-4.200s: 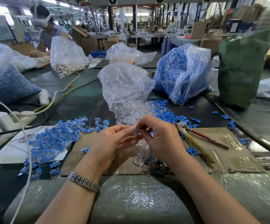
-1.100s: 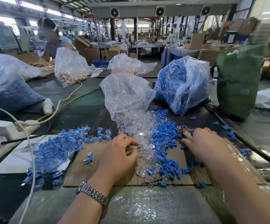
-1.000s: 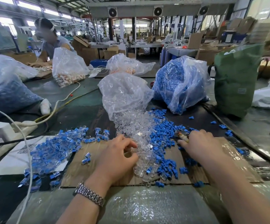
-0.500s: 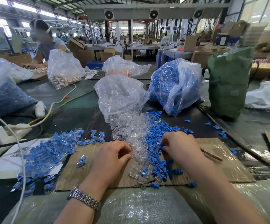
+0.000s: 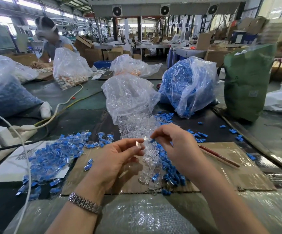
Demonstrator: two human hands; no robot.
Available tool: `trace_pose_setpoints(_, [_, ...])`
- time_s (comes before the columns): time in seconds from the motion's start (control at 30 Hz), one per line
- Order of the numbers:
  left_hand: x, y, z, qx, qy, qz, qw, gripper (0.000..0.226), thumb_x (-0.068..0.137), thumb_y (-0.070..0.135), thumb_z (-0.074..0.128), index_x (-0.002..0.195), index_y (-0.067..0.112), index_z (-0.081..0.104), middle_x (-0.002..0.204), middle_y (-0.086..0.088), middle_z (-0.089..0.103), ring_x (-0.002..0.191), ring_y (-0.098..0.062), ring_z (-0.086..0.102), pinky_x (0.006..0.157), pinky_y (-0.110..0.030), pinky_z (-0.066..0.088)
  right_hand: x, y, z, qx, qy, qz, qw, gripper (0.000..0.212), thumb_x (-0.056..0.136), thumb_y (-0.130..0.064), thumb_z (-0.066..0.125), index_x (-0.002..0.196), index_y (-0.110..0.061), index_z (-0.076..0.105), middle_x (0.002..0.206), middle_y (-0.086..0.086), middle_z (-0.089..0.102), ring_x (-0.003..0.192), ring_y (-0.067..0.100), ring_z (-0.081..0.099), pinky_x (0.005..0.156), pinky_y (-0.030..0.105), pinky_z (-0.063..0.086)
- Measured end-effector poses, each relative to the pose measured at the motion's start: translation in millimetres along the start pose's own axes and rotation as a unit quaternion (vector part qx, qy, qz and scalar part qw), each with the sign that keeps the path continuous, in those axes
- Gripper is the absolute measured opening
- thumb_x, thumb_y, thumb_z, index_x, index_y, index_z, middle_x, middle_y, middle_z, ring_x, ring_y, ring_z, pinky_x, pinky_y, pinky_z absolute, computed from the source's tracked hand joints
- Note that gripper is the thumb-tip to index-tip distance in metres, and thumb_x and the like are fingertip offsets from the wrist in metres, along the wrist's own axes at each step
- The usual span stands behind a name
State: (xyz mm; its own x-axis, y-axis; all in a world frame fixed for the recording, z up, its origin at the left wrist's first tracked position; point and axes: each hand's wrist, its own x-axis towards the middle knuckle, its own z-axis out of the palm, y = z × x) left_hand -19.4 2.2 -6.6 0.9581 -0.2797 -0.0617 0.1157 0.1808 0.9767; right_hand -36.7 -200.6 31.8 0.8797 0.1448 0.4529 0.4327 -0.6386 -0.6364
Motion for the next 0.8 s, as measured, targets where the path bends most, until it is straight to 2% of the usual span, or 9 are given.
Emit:
trace_pose_setpoints(0.07, [0.1, -1.8, 1.7, -0.019, 0.000, 0.007, 1.000, 0.044, 0.064, 0.029, 0.088, 0.106, 0.015, 0.079, 0.104, -0.022, 0.075, 0.087, -0.026, 0.071, 0.077, -0.036, 0.063, 0.2, -7.6, 1.1, -0.005, 0.001, -0.036, 0.999, 0.013, 0.094, -0.009, 0.067, 0.099, -0.020, 0.071, 0.094, -0.007, 0.068, 0.088, 0.006, 0.062, 0.082, 0.023, 0.050])
trace_pose_setpoints(0.17, [1.2, -3.3, 2.8, -0.029, 0.001, 0.019, 0.999, 0.040, 0.064, 0.027, 0.088, 0.101, 0.013, 0.079, 0.103, -0.022, 0.075, 0.090, -0.025, 0.073, 0.076, -0.031, 0.062, 1.1, -14.1, 1.4, -0.019, -0.018, -0.053, 0.998, 0.009, 0.093, -0.010, 0.068, 0.096, -0.018, 0.065, 0.090, -0.006, 0.067, 0.085, 0.014, 0.063, 0.080, 0.037, 0.053])
trace_pose_setpoints(0.27, [1.0, -3.4, 3.0, -0.023, 0.000, 0.033, 0.999, 0.038, 0.067, 0.028, 0.087, 0.102, 0.013, 0.079, 0.102, -0.020, 0.076, 0.093, -0.025, 0.074, 0.074, -0.027, 0.060, 1.8, -18.2, 2.2, -0.044, -0.041, -0.061, 0.996, 0.009, 0.094, -0.010, 0.066, 0.094, -0.018, 0.062, 0.090, -0.004, 0.065, 0.084, 0.019, 0.060, 0.078, 0.043, 0.051])
trace_pose_setpoints(0.57, [0.4, -3.5, 2.5, -0.008, -0.024, 0.044, 0.999, 0.037, 0.073, 0.027, 0.085, 0.107, 0.014, 0.079, 0.106, -0.018, 0.076, 0.097, -0.024, 0.074, 0.080, -0.023, 0.057, 3.0, -30.7, 1.1, -0.156, -0.083, -0.099, 0.979, 0.008, 0.098, -0.014, 0.059, 0.096, -0.021, 0.056, 0.093, -0.007, 0.060, 0.083, 0.015, 0.052, 0.076, 0.034, 0.047])
trace_pose_setpoints(0.67, [0.5, -3.8, 1.3, -0.003, -0.022, 0.044, 0.999, 0.036, 0.074, 0.027, 0.085, 0.107, 0.015, 0.079, 0.106, -0.017, 0.076, 0.099, -0.025, 0.074, 0.080, -0.023, 0.057, 3.3, -29.1, 1.1, -0.144, -0.095, -0.081, 0.982, 0.008, 0.097, -0.015, 0.061, 0.097, -0.022, 0.057, 0.094, -0.009, 0.061, 0.086, 0.013, 0.056, 0.079, 0.034, 0.050])
trace_pose_setpoints(0.77, [0.7, -2.2, -1.0, -0.011, -0.017, 0.036, 0.999, 0.040, 0.074, 0.031, 0.090, 0.109, 0.015, 0.079, 0.110, -0.018, 0.075, 0.104, -0.029, 0.073, 0.081, -0.025, 0.058, 3.4, -18.6, -7.9, -0.075, -0.054, -0.019, 0.996, 0.014, 0.094, -0.023, 0.068, 0.103, -0.031, 0.060, 0.099, -0.018, 0.060, 0.090, -0.001, 0.059, 0.077, 0.014, 0.048])
trace_pose_setpoints(0.8, [1.0, -2.1, -1.7, -0.019, -0.016, 0.032, 0.999, 0.042, 0.072, 0.032, 0.091, 0.108, 0.015, 0.079, 0.111, -0.018, 0.075, 0.104, -0.029, 0.073, 0.081, -0.026, 0.058, 3.5, -10.6, -13.9, -0.075, -0.025, 0.020, 0.997, 0.017, 0.093, -0.027, 0.068, 0.108, -0.032, 0.061, 0.103, -0.019, 0.059, 0.092, -0.003, 0.058, 0.078, 0.013, 0.048])
